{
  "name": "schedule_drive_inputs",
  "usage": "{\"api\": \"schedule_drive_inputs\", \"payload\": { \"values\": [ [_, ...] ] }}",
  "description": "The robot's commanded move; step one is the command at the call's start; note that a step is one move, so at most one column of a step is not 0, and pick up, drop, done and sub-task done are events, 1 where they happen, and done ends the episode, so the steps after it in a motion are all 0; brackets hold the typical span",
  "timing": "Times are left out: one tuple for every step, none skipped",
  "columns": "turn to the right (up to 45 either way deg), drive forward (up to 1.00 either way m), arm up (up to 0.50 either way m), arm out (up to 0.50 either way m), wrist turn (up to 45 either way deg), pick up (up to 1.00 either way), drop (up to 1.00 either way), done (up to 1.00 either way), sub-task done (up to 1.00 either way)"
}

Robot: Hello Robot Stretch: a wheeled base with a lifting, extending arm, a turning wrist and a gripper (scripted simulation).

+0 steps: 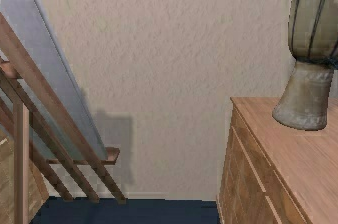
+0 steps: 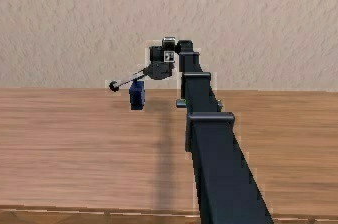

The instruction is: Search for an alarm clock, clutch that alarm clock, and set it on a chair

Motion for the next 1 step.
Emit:
{"api": "schedule_drive_inputs", "payload": {
  "values": [
    [0.0, 0.00, 0.00, 0.00, 18.0, 0.00, 0.00, 0.00, 0.00]
  ]
}}
